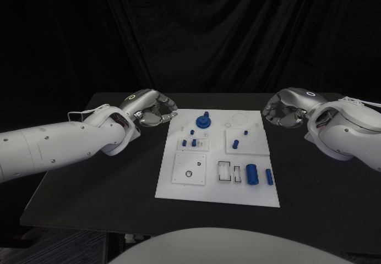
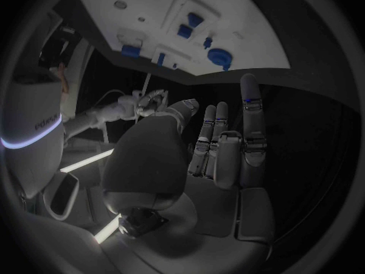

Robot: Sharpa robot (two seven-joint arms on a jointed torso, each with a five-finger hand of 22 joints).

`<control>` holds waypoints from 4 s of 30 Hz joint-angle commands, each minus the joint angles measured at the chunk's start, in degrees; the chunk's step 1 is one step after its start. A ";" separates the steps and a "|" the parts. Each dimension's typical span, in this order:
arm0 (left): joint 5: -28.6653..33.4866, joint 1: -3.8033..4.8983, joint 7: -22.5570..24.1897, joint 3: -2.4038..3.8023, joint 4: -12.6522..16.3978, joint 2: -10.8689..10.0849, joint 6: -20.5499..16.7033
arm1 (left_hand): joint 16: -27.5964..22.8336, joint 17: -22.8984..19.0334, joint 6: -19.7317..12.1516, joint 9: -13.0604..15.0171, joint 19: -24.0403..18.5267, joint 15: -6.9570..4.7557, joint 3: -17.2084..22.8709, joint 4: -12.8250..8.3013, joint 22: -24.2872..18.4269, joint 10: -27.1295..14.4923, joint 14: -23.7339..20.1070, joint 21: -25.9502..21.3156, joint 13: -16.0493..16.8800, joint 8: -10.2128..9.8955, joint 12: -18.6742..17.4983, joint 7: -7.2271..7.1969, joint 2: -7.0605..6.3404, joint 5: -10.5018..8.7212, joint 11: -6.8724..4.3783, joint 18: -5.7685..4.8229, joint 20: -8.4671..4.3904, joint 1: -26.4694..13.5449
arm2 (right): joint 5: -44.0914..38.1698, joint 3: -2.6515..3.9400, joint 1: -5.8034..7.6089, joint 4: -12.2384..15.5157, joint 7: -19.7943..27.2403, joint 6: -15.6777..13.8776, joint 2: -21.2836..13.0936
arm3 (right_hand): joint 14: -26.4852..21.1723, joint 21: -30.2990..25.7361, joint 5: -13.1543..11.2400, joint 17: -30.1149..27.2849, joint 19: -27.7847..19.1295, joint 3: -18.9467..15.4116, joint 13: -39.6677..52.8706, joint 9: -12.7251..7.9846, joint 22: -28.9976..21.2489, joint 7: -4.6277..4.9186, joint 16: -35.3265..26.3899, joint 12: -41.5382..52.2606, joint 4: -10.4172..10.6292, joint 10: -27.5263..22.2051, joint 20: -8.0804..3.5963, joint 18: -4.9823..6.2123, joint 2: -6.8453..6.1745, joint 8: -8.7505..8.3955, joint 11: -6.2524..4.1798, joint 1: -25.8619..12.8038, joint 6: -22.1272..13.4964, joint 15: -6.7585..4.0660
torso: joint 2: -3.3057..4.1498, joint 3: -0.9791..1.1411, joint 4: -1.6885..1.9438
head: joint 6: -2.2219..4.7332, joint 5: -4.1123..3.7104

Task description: Assemble the parts on the task board

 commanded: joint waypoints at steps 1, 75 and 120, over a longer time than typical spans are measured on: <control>32.43 0.19 14.56 0.02 1.75 -1.22 7.11 | 0.60 1.78 -0.81 -0.51 0.80 0.15 -1.69 1.25 0.11 -1.58 0.46 -0.80 0.24 -0.76 0.89 0.55 1.05 2.81 0.10 0.64 0.26 -0.47 | -2.18 0.02 -0.60 -0.30 -2.02 2.12 -0.20 | 2.13 -0.89 -0.45 0.04 -0.72 0.03 -1.23 0.44 9.38 0.43 -0.43 -1.34 -0.55 -0.55 0.21 0.72 0.11 0.40 0.58 -0.66 -0.48 0.57 | -0.05 -0.57 1.04 | 0.00 -0.54; 68.92 -2.11 26.95 0.01 6.86 -5.66 45.78 | -77.81 -72.10 -32.38 -14.54 6.83 6.40 -22.45 6.34 86.62 -45.99 -80.31 85.67 -14.65 -2.24 -1.75 -6.06 12.32 2.93 0.48 -10.19 1.68 0.32 | -5.44 0.00 -8.09 -7.13 3.02 -0.15 3.55 | 1.23 -2.85 -11.03 -1.46 -1.33 -0.50 -16.24 0.11 9.30 1.98 -0.61 -13.44 0.17 -2.48 2.63 1.04 -0.38 -4.45 3.17 -4.50 -4.59 2.92 | 1.07 -5.06 5.84 | 0.00 -8.13; 68.92 -3.26 25.90 0.01 5.19 -4.66 48.45 | -79.79 -73.31 -36.22 -17.19 6.83 7.83 -25.12 6.13 86.62 -51.37 -80.75 85.67 -15.86 -2.45 -1.92 -4.76 14.29 1.86 -2.34 -10.19 3.17 0.65 | -4.47 0.03 -9.97 -11.82 6.08 -3.78 6.00 | 1.85 -1.44 -9.07 -0.94 -0.21 -0.31 -23.99 5.07 9.95 -0.02 -0.20 -18.16 -3.24 10.25 0.67 0.69 3.10 -0.89 0.70 -1.62 3.35 0.78 | 1.04 -5.41 5.83 | 0.00 -8.33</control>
